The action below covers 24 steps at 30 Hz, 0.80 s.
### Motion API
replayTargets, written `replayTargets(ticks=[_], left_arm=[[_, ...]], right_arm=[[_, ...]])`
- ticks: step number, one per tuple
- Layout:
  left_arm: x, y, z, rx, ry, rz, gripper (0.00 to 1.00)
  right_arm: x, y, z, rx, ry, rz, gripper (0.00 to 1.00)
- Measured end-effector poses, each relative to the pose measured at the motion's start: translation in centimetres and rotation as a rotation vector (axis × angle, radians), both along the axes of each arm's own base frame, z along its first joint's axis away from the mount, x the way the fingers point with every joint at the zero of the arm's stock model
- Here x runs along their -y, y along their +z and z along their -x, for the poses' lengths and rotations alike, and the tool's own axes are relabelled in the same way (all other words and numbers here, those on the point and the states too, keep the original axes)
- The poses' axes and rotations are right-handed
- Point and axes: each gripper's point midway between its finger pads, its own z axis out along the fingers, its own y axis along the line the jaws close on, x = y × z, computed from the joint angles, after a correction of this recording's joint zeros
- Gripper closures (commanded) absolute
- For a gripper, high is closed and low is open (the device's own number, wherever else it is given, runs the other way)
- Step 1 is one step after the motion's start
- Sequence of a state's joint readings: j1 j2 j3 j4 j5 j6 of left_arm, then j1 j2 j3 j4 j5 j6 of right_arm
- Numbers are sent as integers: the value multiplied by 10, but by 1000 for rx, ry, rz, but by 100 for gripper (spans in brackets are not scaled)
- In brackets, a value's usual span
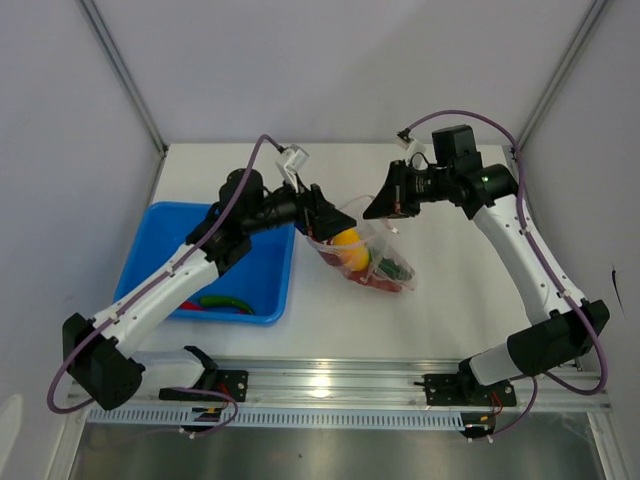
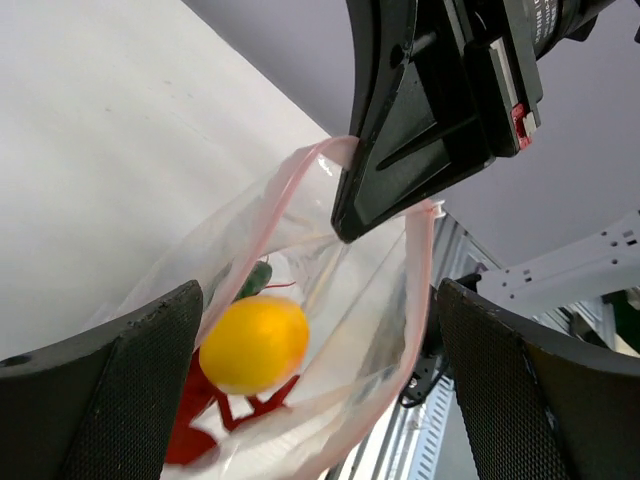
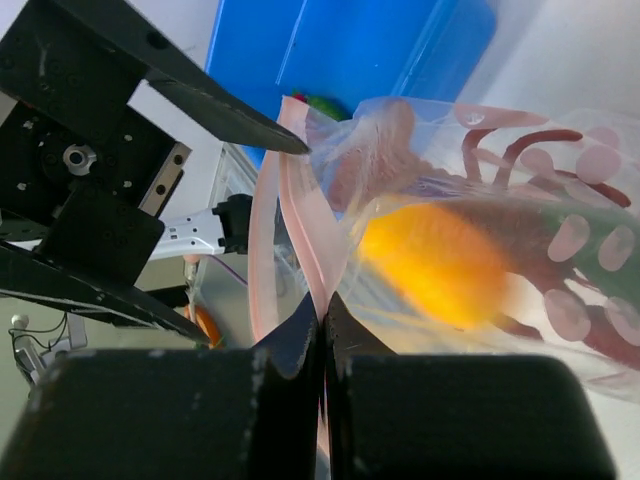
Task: Place the food in the zip-top bag and seal the zipper
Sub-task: Place the fake fruit in the zipper food storage bag, then pick up the fake vegetable from the bin.
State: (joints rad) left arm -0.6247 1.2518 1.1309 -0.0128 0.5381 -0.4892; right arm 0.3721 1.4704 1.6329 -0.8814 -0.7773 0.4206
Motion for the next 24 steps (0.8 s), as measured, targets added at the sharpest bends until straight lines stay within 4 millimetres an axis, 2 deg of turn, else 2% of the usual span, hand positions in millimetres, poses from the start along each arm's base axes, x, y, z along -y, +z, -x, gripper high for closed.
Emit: replayTargets(ticks=[7, 10, 14, 19, 20, 22, 24], left_arm=[[-17, 21, -1, 78, 90, 13, 0], [-20, 18, -5, 63, 117, 2, 1], [-34, 9, -14, 9, 180, -23, 2], [-81, 4, -37, -138, 344, -83, 14], [-99, 2, -43, -190, 412, -97, 15], [-126, -7, -49, -277, 521, -129, 14], [-157, -28, -48, -397, 660, -176, 13]], right_arm=[[7, 6, -1, 11, -26, -10, 100], [8, 6, -1, 11, -30, -9, 100], [11, 1, -3, 7, -50, 18, 100], [21, -13, -6, -5, -101, 92, 100], [23, -15, -7, -7, -109, 106, 100], [25, -21, -6, -2, -117, 141, 100], [25, -28, -4, 2, -117, 182, 100]])
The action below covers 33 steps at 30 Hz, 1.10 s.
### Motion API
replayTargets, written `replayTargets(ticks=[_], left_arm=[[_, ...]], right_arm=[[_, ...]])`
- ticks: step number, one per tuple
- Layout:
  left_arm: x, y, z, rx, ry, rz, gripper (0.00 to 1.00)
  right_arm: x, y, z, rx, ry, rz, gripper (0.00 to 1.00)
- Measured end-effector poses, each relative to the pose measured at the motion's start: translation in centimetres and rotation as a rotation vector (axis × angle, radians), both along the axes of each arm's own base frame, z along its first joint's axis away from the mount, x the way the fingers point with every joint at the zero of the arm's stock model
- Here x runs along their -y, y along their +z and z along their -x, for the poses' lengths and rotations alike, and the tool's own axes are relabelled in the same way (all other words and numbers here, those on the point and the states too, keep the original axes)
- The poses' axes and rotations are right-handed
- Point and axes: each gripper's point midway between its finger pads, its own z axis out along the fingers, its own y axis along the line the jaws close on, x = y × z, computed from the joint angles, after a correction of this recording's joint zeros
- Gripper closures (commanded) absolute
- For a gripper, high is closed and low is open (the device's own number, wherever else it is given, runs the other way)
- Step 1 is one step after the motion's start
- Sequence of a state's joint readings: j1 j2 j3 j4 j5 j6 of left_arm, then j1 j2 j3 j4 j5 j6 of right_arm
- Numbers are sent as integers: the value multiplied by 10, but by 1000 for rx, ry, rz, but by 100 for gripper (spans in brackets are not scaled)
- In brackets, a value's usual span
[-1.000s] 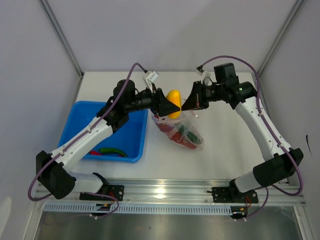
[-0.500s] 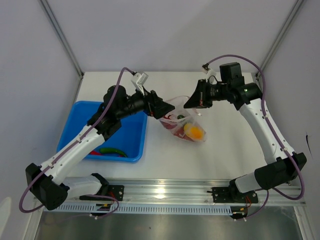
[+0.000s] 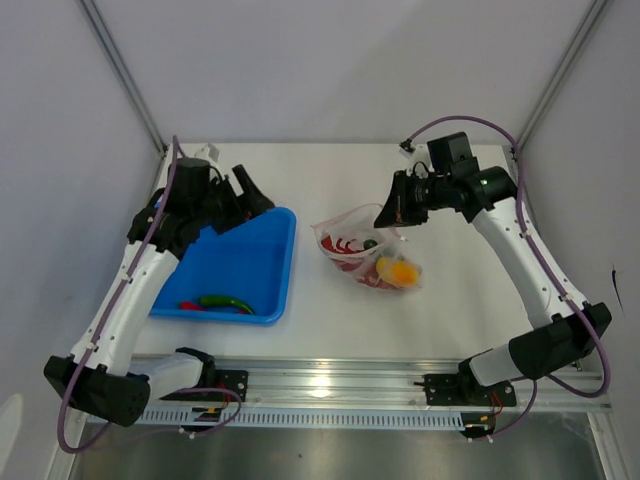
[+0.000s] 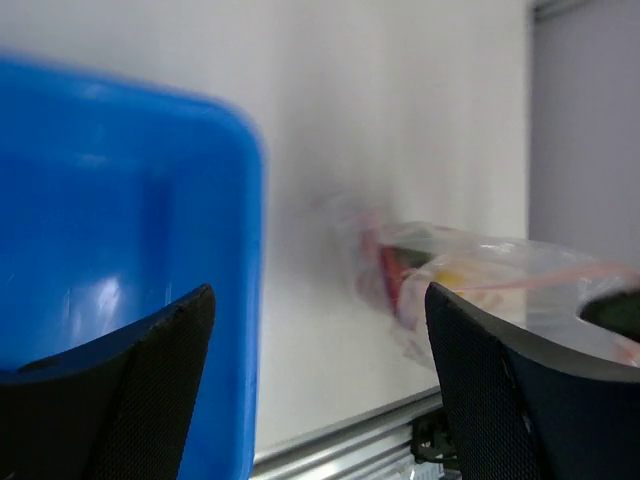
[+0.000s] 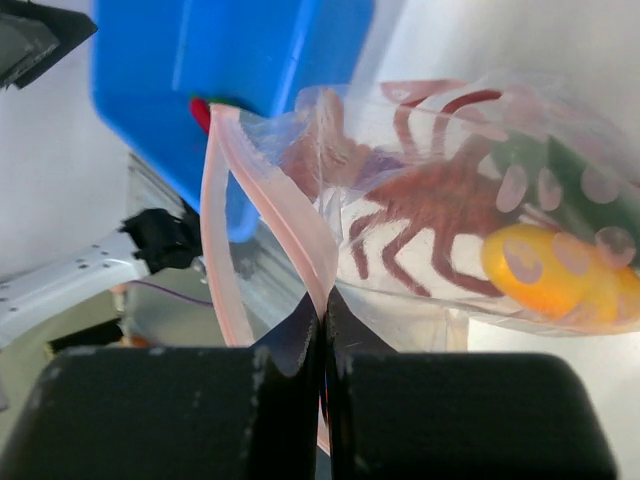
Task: Place the food in the zip-top bag and seal the zipper
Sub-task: Pick up the fake vegetable from the bin.
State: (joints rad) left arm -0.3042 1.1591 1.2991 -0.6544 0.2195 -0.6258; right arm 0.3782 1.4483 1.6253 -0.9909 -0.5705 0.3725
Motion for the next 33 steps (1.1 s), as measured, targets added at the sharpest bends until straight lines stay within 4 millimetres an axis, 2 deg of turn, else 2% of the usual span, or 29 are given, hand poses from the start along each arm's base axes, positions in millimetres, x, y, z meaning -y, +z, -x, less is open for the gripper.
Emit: replayTargets(ticks=[3, 7, 11, 19, 28, 33], left_arm=[[-38, -40, 20, -221, 191, -68, 11], [-65, -82, 54, -428, 327, -133, 10], [-77, -119, 76, -578, 383, -177, 10], [-97, -190, 100, -786, 445, -239, 11], [-108, -220, 98, -894, 474, -327, 10], [-111, -226, 89, -931, 485, -354, 11]], right_arm=[[-5, -12, 7, -2, 27, 65, 100], [-14, -29, 14, -18, 64, 129, 100], [-19, -42, 15, -39, 83, 162, 100], [-18, -62, 6, -77, 86, 228, 100], [-7, -83, -14, -102, 45, 308, 100], [0, -89, -35, -93, 4, 356, 100]])
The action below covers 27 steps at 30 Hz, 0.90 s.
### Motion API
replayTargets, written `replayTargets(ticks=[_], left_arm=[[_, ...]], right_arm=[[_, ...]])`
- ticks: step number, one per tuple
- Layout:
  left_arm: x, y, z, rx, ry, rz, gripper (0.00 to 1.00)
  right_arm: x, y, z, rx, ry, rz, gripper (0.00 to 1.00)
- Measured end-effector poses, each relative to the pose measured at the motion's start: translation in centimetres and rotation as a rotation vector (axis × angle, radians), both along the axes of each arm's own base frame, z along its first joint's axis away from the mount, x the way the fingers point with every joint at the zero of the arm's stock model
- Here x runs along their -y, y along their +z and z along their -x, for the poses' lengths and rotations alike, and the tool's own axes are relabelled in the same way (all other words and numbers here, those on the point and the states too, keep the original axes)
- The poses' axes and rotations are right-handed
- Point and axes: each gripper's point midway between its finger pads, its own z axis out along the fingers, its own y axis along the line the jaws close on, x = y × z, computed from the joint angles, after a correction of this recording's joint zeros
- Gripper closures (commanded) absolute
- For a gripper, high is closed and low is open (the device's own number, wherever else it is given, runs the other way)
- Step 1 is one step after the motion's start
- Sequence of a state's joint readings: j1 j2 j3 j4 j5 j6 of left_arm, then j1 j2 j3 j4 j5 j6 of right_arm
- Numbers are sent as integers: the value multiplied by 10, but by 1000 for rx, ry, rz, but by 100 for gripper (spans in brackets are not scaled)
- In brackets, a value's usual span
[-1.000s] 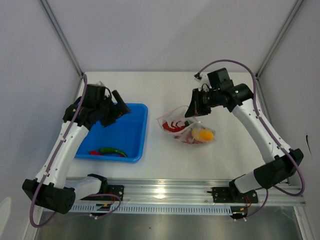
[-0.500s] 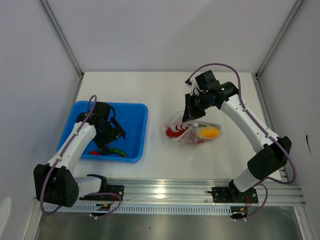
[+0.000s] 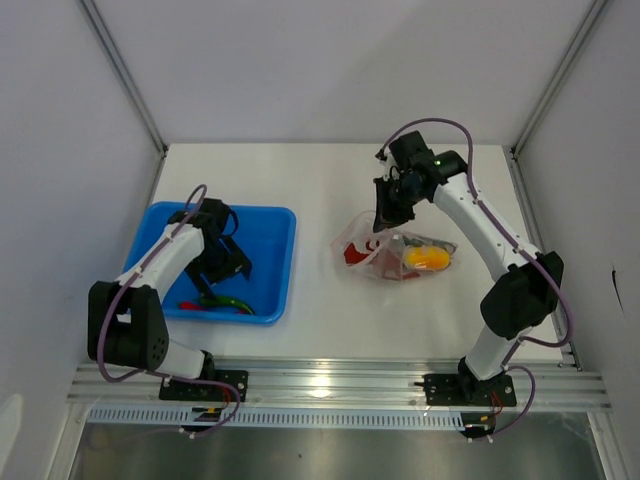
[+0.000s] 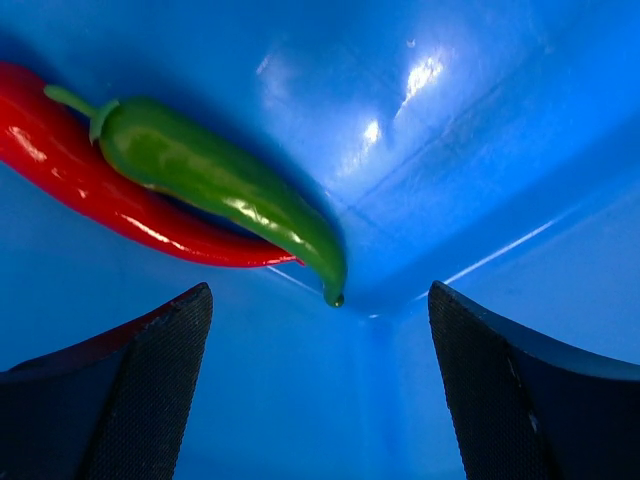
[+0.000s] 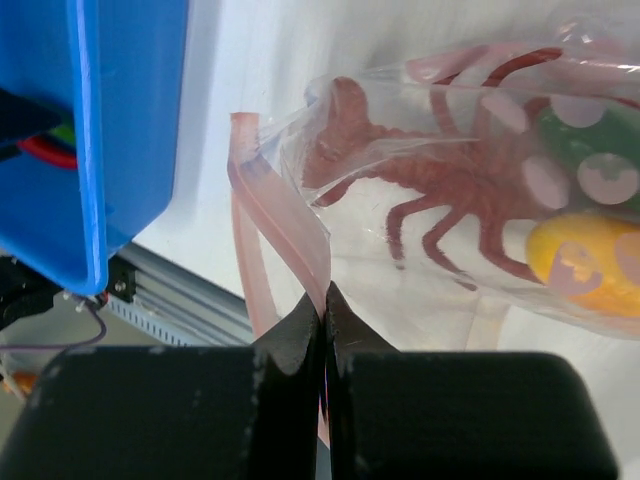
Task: Place the food in the zip-top bag and seal the zipper
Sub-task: Pick up the fake vegetable from the bin.
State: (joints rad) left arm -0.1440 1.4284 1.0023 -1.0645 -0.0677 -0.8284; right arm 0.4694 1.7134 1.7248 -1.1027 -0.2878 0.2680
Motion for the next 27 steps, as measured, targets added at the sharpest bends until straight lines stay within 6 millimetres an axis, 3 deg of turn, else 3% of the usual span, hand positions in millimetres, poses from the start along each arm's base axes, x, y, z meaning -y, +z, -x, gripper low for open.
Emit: replayTargets(ticks=[5, 10, 13, 19, 21, 22, 27], left_arm=[[-5, -3, -4, 3, 38, 19, 15], [-9, -25, 5, -15, 90, 69, 17], [-10, -35, 15, -46, 116, 91, 17], [-15, -42, 10, -23, 141, 100, 19], [-20, -44, 9, -19, 163, 96, 25], [-22, -45, 9, -18, 174, 96, 34], [-31, -48, 6, -14, 205, 81, 38]], right_arm=[[21, 3, -26, 20, -83, 19, 100], [35, 4, -44, 32, -140, 22, 100], [38, 4, -46, 30, -151, 25, 100], [38, 3, -46, 27, -159, 25, 100], [38, 3, -46, 27, -159, 25, 100], [38, 3, -46, 27, -159, 25, 100], [42, 2, -48, 27, -168, 34, 100]])
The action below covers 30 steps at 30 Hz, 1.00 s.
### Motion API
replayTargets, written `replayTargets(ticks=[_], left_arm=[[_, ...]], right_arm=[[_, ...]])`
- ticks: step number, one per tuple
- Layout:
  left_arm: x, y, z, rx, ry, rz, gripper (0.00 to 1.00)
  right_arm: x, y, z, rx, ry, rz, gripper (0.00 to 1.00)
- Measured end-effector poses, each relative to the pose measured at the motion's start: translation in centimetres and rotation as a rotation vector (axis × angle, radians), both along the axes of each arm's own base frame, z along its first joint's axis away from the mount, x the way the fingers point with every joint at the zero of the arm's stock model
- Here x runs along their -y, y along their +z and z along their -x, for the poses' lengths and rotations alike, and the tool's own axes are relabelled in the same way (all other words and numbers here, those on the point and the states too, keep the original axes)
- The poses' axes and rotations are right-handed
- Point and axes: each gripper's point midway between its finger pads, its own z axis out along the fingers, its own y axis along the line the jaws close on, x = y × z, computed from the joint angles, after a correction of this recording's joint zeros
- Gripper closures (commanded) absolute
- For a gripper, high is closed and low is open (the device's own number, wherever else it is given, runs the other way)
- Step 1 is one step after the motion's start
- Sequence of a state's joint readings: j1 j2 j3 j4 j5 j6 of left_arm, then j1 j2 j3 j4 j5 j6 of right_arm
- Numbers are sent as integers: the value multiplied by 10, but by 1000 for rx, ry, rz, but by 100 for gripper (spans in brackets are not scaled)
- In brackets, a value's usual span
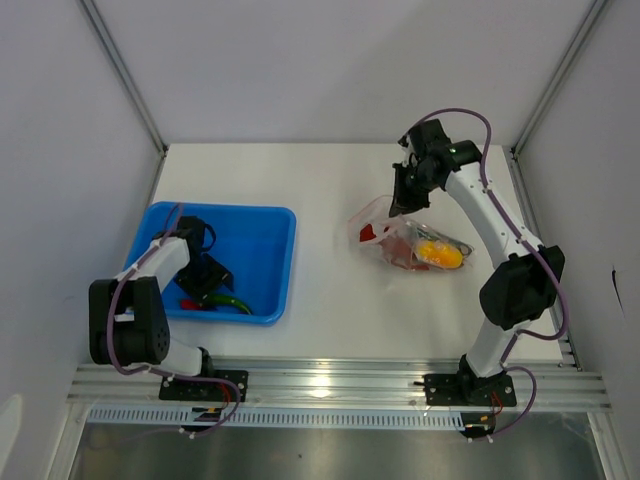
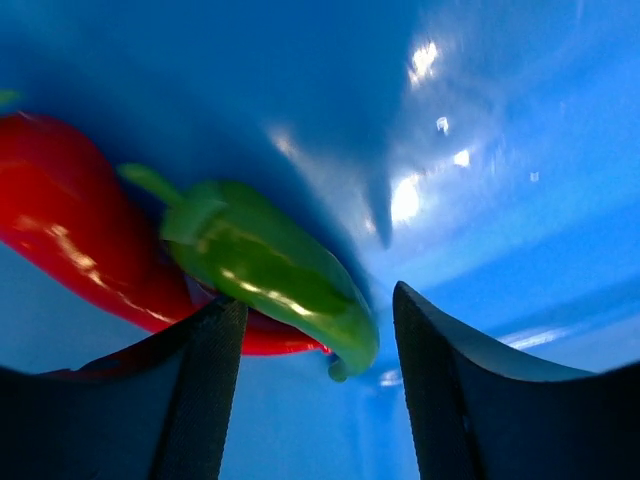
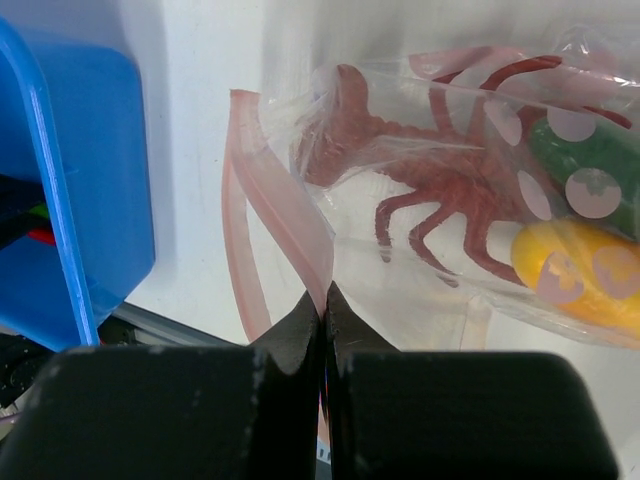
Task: Place the food in the zip-top bag and seal the zipper
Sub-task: Pick up the fake vegetable from the bin.
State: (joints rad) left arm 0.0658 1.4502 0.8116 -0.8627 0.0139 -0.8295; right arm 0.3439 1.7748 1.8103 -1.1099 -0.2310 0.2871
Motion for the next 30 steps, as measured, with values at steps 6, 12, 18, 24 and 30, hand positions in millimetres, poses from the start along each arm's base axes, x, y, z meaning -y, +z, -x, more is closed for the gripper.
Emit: replayTargets(ticks=[6, 12, 18, 24, 30], left_arm=[[-22, -7, -2, -15, 66, -49, 49], [-54, -5, -9, -40, 139, -128, 49], [-73, 4, -34, -13, 148, -181, 56], [-74, 3, -47, -6, 129, -169, 80], [-74, 5, -54, 14, 106, -161, 99]], right_arm=[[13, -1, -6, -1, -36, 8, 100], [24, -4, -10, -7, -66, 15, 100], [33, -5, -13, -9, -89, 14, 100], [36, -5, -14, -10, -97, 11, 100], [36, -4, -14, -11, -97, 7, 100]])
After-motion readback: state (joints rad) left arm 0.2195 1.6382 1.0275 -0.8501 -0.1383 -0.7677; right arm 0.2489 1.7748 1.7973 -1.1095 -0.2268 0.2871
